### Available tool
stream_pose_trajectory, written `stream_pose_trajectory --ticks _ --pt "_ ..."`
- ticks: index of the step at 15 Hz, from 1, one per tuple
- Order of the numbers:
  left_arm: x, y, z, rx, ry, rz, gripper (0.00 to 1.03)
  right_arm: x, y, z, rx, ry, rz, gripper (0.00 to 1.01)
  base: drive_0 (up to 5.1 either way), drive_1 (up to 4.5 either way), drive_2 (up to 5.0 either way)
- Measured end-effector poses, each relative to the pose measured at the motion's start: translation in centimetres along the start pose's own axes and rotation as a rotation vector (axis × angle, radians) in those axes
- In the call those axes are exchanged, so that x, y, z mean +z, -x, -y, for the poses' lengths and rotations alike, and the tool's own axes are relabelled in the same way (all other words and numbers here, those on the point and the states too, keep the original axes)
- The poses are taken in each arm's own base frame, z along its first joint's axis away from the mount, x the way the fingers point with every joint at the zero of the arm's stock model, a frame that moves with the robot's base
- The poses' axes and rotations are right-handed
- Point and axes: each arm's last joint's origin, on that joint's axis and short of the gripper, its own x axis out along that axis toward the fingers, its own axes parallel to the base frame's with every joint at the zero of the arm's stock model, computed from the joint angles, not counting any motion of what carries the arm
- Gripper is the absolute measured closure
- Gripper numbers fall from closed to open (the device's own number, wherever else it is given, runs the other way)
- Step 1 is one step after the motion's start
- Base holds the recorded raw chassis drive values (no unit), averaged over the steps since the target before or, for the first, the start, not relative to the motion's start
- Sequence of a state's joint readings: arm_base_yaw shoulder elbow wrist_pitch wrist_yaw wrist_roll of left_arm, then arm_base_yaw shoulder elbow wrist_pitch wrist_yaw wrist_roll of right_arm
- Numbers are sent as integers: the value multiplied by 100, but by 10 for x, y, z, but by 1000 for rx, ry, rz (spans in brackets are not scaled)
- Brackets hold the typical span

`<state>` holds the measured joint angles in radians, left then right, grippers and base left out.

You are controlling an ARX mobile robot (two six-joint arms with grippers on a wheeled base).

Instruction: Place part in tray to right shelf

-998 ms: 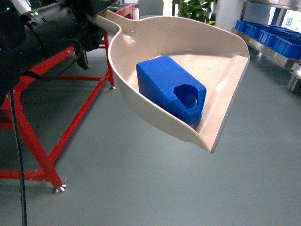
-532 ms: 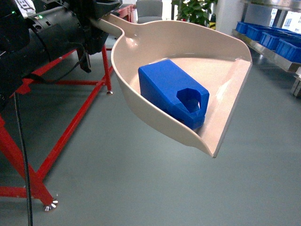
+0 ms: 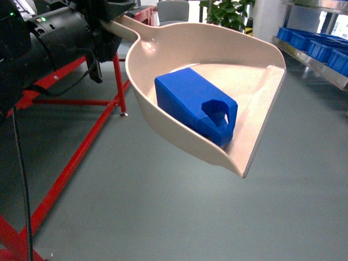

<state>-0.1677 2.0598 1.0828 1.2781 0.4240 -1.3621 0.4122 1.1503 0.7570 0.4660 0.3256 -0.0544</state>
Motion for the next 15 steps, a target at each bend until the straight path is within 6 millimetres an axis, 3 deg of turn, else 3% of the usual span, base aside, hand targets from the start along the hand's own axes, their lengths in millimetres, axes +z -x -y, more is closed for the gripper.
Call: stream_pose_trajectory --ticks 15 --pt "0 0 0 -4 -1 -1 91 0 0 0 0 -1 4 3 -12 412 -437"
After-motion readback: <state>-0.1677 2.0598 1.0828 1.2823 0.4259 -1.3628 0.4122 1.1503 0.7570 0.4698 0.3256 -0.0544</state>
